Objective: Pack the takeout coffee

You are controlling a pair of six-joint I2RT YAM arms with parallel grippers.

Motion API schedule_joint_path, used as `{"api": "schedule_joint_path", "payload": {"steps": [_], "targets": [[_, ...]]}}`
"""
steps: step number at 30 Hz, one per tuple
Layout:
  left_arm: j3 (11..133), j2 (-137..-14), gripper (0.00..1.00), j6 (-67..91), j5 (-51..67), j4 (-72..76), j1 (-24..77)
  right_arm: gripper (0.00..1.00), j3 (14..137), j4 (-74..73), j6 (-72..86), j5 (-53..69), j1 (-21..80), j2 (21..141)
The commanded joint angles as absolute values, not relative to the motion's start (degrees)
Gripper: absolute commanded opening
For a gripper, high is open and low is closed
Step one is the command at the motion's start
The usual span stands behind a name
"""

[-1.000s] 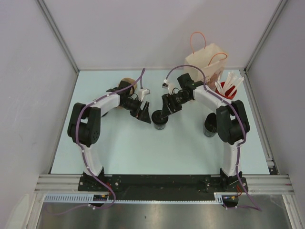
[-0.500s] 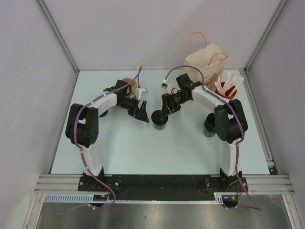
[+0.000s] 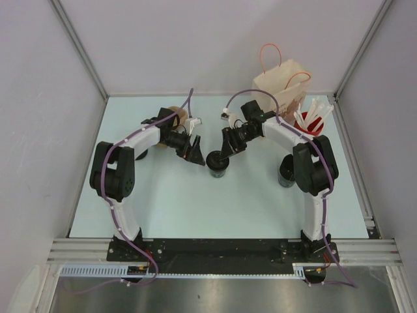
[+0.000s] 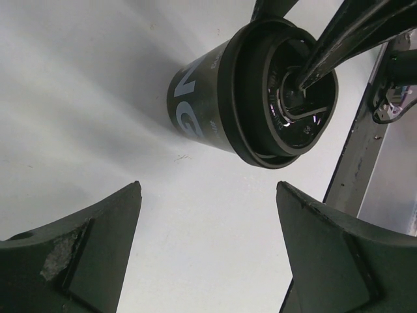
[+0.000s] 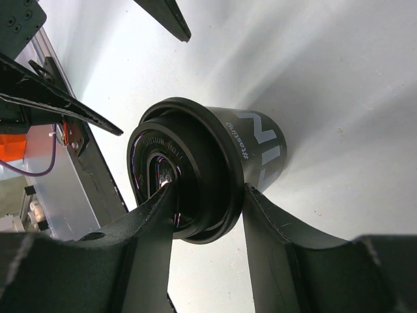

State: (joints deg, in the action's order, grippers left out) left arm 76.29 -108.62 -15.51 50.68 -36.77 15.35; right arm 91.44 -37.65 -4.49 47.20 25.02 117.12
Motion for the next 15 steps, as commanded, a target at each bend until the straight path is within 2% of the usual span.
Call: {"api": "schedule_joint_path", "payload": {"steps": [1,9,15], "targets": [[79.19,-108.37,0.89,-14.07,55.19,-34.81,15.12,0.45,91.06,-37.09,-5.36,45.0,25.05,119.18],[80.16,-111.97,0.85,-10.81,55.64,-32.96,15.21,0.45,90.88,-36.91,-5.45,44.65,25.31,119.27],[80.86,-113.38,0.78,-10.02,53.36,-32.61,15.29,0.45,90.79,-36.91,-5.54,44.82,25.49,119.44]]}}
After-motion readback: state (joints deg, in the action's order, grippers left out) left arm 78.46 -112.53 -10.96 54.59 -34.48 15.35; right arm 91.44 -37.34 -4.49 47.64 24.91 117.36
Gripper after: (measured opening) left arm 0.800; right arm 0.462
